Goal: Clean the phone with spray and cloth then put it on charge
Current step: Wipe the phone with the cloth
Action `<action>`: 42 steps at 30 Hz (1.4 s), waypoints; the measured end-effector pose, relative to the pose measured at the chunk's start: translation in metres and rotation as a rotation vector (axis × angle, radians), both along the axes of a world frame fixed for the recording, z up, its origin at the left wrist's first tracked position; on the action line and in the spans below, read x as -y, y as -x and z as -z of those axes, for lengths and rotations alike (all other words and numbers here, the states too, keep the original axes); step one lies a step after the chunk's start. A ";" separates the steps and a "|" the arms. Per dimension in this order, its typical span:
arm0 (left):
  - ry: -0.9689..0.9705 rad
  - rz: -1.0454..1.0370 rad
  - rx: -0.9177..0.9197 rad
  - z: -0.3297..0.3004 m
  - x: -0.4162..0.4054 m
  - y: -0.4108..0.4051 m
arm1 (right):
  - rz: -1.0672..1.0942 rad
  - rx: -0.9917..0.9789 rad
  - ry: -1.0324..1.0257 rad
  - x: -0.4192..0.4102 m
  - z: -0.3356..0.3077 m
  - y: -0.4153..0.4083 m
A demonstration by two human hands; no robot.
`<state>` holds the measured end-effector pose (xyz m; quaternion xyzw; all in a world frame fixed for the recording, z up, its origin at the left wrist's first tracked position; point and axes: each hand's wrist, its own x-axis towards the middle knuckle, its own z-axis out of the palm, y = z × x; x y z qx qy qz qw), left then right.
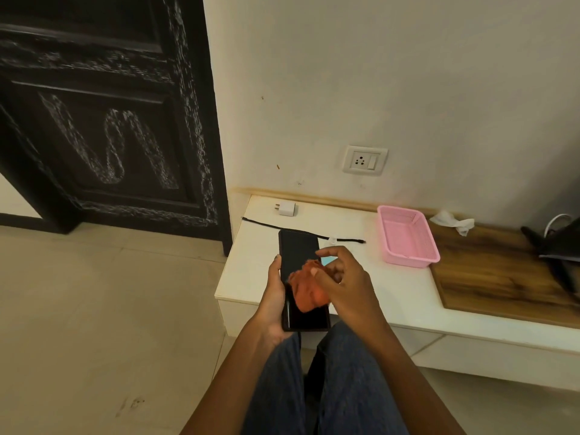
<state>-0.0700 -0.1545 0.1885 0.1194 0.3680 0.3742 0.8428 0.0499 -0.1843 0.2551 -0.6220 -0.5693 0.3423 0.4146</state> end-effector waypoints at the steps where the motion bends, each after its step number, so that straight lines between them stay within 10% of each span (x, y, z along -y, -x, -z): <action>1: -0.004 -0.009 -0.019 -0.001 0.000 -0.001 | 0.040 0.070 -0.018 -0.004 0.003 -0.001; 7: -0.037 0.011 -0.037 -0.001 0.000 0.001 | 0.114 0.453 -0.092 -0.013 0.018 -0.006; 22: -0.073 0.056 0.045 0.000 -0.003 -0.002 | 0.097 0.544 -0.324 0.002 0.019 0.008; 35: -0.073 0.011 0.172 -0.011 0.006 -0.002 | 0.426 -1.054 0.266 -0.004 -0.004 -0.037; 42: -0.057 0.064 0.164 -0.006 0.009 -0.008 | 0.364 -0.251 -0.034 -0.019 -0.002 -0.032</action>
